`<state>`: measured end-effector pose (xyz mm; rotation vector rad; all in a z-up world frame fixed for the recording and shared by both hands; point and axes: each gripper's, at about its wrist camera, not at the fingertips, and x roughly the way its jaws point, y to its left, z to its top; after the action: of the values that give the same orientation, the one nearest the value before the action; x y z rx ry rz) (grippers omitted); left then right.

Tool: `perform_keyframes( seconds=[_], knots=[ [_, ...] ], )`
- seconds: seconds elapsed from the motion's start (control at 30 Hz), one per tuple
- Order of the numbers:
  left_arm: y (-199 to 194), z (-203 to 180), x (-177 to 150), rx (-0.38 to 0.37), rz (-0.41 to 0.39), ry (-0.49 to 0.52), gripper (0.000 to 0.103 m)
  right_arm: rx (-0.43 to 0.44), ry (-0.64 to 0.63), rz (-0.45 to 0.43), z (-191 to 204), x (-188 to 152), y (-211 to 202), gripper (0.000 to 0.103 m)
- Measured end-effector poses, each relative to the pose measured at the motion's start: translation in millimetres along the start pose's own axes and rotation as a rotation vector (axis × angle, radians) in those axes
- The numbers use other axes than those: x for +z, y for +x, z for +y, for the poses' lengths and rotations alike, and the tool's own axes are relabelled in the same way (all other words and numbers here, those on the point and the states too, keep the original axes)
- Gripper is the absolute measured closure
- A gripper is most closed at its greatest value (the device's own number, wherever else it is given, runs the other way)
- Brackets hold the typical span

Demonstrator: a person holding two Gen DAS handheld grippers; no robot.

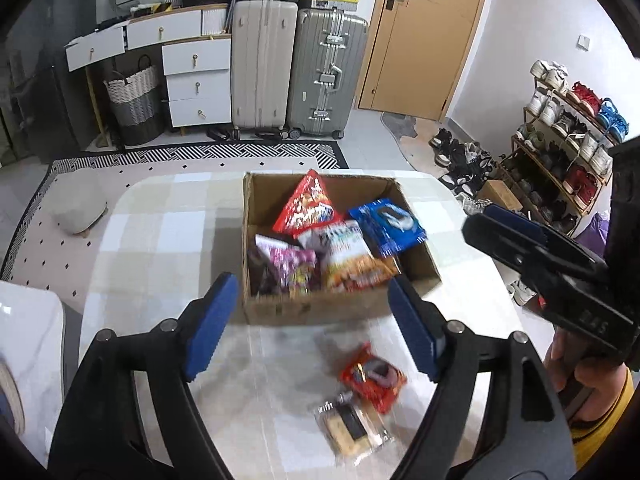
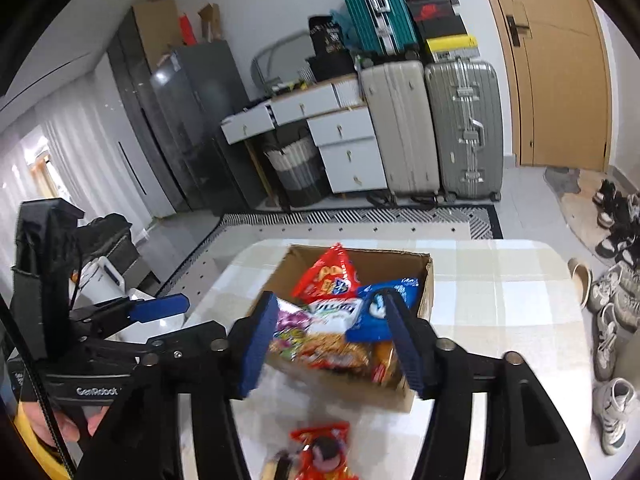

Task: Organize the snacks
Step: 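Withdraw both grippers and reach toward the red Oreo pack and cracker pack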

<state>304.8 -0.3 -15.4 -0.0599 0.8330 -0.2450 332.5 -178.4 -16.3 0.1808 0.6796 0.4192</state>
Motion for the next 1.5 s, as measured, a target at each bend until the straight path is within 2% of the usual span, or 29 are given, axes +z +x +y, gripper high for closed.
perform_keyframes(
  seconds=[0.07,0.2,0.3,0.47,0.57,0.67,0.77,0.83,1.07,1.5],
  knots=[
    [-16.7,-1.3,-15.2,0.012,-0.017,0.000,0.024,0.008,-0.013,-0.018,9.3,-8.6,-14.9,0.031],
    [-47.3,-8.2,-52.4,0.043,-0.046,0.013,0.022,0.014,-0.061,-0.036,27.1,-40.2,-43.1,0.031],
    [-64.9,-7.1,-82.4,0.110,-0.061,-0.006,0.020,0.014,-0.058,-0.101,35.5,-67.3,-67.4,0.031],
    [-85.4,-1.7,-115.3,0.091,-0.055,-0.046,0.020,0.035,-0.032,-0.125,47.2,-107.2,-92.7,0.031],
    [-98.0,-1.7,-132.0,0.107,-0.078,-0.054,0.018,0.037,-0.002,-0.139,53.3,-130.3,-106.6,0.019],
    [-109.7,1.5,-150.2,0.101,-0.095,-0.077,0.014,0.013,-0.023,-0.139,61.6,-150.2,-114.3,0.018],
    [-116.5,5.0,-165.6,0.106,-0.111,-0.099,0.001,-0.017,-0.046,-0.119,66.5,-163.8,-115.6,0.017],
    [-118.7,7.1,-175.9,0.114,-0.130,-0.099,0.001,-0.013,-0.029,-0.109,65.6,-174.0,-116.5,0.017],
    [-80.0,18.4,-192.2,0.083,-0.055,-0.118,0.001,-0.026,0.008,-0.057,54.6,-189.5,-96.2,0.015],
    [19.8,28.7,-201.5,0.055,0.135,-0.106,0.001,-0.027,0.029,0.139,17.1,-176.1,8.0,0.015]
  ],
)
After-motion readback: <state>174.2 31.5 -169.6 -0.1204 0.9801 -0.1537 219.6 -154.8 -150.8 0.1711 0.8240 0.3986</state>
